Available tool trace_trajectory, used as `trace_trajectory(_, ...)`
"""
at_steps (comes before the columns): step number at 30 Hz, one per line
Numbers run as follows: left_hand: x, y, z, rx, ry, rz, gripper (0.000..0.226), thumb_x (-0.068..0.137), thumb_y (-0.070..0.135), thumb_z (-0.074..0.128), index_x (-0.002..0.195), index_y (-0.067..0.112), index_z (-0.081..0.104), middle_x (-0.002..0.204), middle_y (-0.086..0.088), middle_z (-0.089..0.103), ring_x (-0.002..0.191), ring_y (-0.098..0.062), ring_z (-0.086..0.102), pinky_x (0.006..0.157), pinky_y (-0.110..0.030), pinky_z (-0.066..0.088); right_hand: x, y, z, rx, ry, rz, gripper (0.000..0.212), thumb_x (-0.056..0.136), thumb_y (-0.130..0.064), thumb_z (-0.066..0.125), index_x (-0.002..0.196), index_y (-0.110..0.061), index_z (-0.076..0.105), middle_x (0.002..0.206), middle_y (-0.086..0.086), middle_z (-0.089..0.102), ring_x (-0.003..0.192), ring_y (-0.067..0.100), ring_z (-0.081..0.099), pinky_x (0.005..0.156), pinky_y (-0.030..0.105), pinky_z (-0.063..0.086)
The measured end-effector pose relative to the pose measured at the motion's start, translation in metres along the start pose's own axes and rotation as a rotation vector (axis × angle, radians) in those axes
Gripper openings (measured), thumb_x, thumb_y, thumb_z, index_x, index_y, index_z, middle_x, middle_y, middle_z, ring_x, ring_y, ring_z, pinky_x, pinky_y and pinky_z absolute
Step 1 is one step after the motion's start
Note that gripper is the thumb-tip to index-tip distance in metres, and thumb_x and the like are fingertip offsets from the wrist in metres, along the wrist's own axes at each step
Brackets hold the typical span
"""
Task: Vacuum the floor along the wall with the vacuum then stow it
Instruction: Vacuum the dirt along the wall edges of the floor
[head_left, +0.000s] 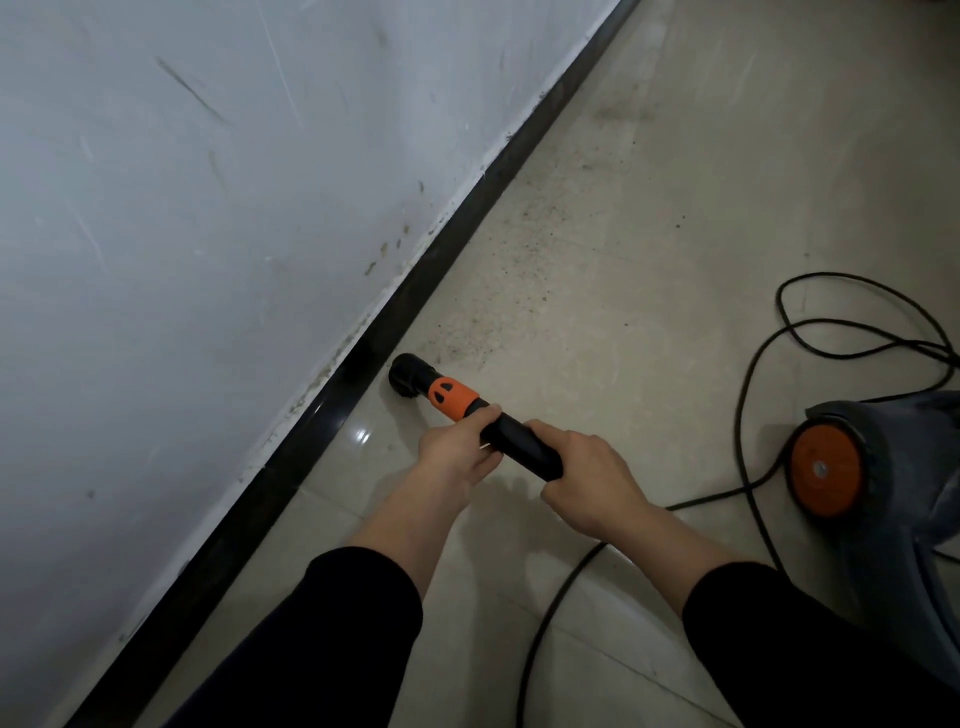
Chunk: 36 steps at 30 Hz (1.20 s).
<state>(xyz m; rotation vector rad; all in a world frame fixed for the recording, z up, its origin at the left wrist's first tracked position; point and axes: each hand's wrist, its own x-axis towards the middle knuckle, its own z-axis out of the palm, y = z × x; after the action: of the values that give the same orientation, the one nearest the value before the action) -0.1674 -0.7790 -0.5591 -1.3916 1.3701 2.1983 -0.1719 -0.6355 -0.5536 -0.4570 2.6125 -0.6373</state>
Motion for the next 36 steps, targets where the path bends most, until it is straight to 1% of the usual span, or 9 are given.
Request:
trace_trajectory(5,0.006,0.004,-0.011,-0.009,0.028,-0.003,0.043,0.084,0.018,0.074,0.12,0.001,0.057,0.112,-0.015,0.066,0.09,-0.02,0.065,0.062,-0.023,0.053,0.006,-0.011,0.007,-0.035,-0.015,-0.026,0.061,0.08,-0.007,0.049,0.135,-0.032,0.041,0.105,0.005,0.059,0.102,0.032,0.053,0.078,0.038,0.043)
trace_trajectory(7,0.008,0.005,-0.014,-0.007,0.038,-0.002,0.04,0.084,0.015,0.074,0.118,0.002,0.057,0.112,-0.014,0.066,0.091,-0.019,0.065,0.069,-0.024,0.053,0.006,-0.014,0.01,-0.047,-0.017,-0.022,0.063,0.081,-0.007,0.049,0.138,-0.033,0.038,0.107,0.005,0.057,0.104,0.032,0.051,0.08,0.039,0.042)
trace_trajectory(10,0.011,0.004,-0.016,0.016,0.034,-0.006,0.033,0.082,0.011,0.075,0.109,0.003,0.058,0.103,-0.011,0.067,0.089,-0.018,0.064,0.08,-0.028,0.052,0.005,-0.018,0.013,-0.066,-0.011,-0.01,0.064,0.082,-0.007,0.048,0.139,-0.033,0.034,0.108,0.003,0.055,0.104,0.03,0.048,0.083,0.04,0.041)
trace_trajectory(13,0.014,0.003,-0.016,0.028,0.022,-0.014,0.025,0.082,0.009,0.075,0.101,0.005,0.059,0.098,-0.009,0.068,0.089,-0.019,0.065,0.082,-0.032,0.051,0.004,-0.017,0.013,-0.105,-0.003,-0.005,0.066,0.084,-0.007,0.048,0.142,-0.033,0.029,0.114,0.002,0.054,0.106,0.028,0.045,0.084,0.04,0.038)
trace_trajectory(16,0.017,0.004,-0.013,0.022,0.017,-0.012,0.02,0.084,0.008,0.073,0.098,0.006,0.059,0.102,-0.009,0.067,0.092,-0.022,0.065,0.084,-0.034,0.052,0.005,-0.019,0.014,-0.117,0.01,0.012,0.067,0.085,-0.007,0.047,0.143,-0.033,0.026,0.117,0.002,0.053,0.108,0.028,0.043,0.082,0.04,0.034)
trace_trajectory(20,0.021,0.007,-0.008,-0.013,-0.007,-0.008,0.017,0.086,0.007,0.07,0.099,0.004,0.059,0.109,-0.011,0.066,0.088,-0.022,0.066,0.083,-0.033,0.051,0.01,-0.02,0.014,-0.105,0.014,0.039,0.068,0.085,-0.007,0.048,0.143,-0.033,0.025,0.118,0.002,0.052,0.11,0.028,0.043,0.086,0.041,0.035)
trace_trajectory(26,0.025,0.01,0.001,-0.045,-0.015,0.007,0.029,0.086,0.006,0.069,0.112,0.0,0.058,0.113,-0.012,0.066,0.091,-0.023,0.066,0.08,-0.032,0.053,0.02,-0.016,0.011,-0.1,0.02,0.059,0.067,0.086,-0.007,0.048,0.143,-0.033,0.025,0.119,0.001,0.052,0.111,0.027,0.042,0.088,0.042,0.035)
trace_trajectory(31,0.026,0.015,0.007,-0.06,-0.034,0.031,0.024,0.088,0.005,0.068,0.108,0.0,0.057,0.109,-0.012,0.065,0.09,-0.024,0.067,0.081,-0.034,0.054,0.027,-0.016,0.011,-0.086,0.031,0.074,0.065,0.087,-0.009,0.048,0.144,-0.032,0.025,0.119,0.002,0.052,0.111,0.027,0.042,0.09,0.044,0.037)
trace_trajectory(36,0.026,0.014,0.011,-0.059,-0.052,0.04,0.018,0.087,0.004,0.068,0.102,0.001,0.059,0.108,-0.012,0.066,0.086,-0.024,0.068,0.075,-0.032,0.054,0.024,-0.014,0.006,-0.09,0.04,0.083,0.065,0.087,-0.009,0.049,0.143,-0.031,0.026,0.117,0.002,0.052,0.11,0.027,0.043,0.088,0.044,0.036)
